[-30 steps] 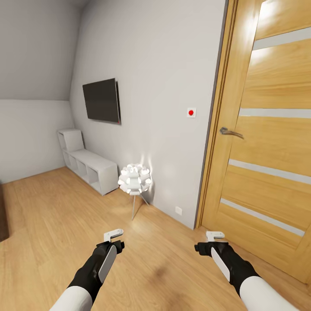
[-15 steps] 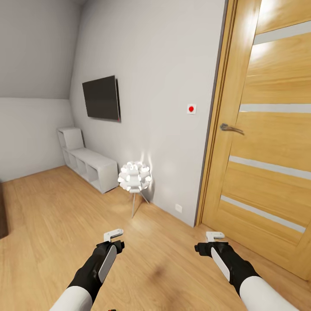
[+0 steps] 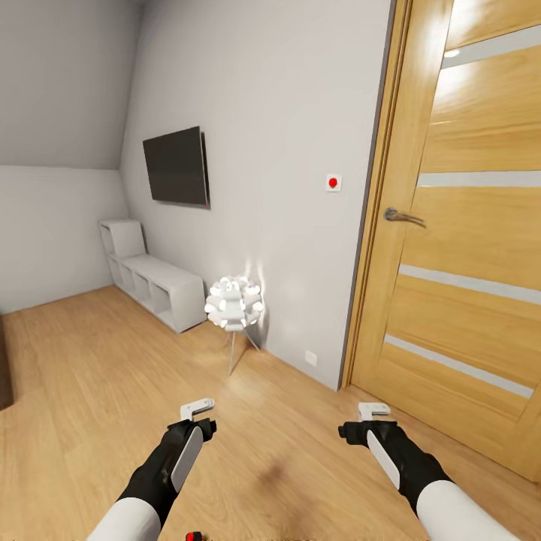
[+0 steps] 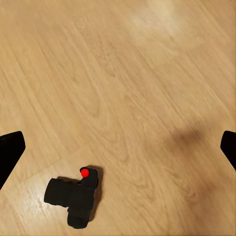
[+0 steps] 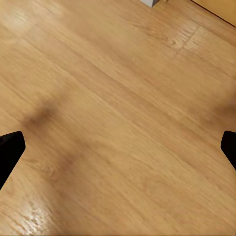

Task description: Attach the digital camera to the camera tripod in the bedroom.

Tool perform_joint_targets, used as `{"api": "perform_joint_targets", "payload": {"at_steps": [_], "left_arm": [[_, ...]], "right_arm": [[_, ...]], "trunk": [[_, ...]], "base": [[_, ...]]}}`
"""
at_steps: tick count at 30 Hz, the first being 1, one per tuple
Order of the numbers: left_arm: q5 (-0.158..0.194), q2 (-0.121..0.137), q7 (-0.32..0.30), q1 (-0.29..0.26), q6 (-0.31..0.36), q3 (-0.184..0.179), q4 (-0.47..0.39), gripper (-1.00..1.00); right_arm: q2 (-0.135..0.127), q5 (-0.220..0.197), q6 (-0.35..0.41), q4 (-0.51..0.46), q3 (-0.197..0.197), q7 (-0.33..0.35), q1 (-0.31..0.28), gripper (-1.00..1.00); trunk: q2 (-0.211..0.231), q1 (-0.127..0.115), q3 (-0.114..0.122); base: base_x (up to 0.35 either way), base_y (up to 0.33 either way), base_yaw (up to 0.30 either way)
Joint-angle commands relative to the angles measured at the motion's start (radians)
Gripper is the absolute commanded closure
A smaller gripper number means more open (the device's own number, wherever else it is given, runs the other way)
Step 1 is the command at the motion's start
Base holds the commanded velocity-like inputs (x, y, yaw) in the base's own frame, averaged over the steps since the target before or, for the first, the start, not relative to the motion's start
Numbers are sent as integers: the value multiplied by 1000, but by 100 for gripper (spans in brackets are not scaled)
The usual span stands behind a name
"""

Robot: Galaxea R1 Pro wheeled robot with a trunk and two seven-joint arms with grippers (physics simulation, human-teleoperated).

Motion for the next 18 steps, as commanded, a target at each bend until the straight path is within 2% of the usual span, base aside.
{"api": "perform_joint_targets", "payload": {"at_steps": [1, 18], "left_arm": [[10, -1, 6, 0, 2, 2, -2, -100], [9, -1, 6, 0, 2, 2, 1, -100]], "right_arm": [[-2, -10, 4, -2, 8, -9, -1, -100], [-1, -10, 3, -2, 8, -9, -1, -100]], "trunk": [[-8, 4, -4], [-127, 69, -58]], "base": [[0, 0, 0], [0, 0, 0]]}}
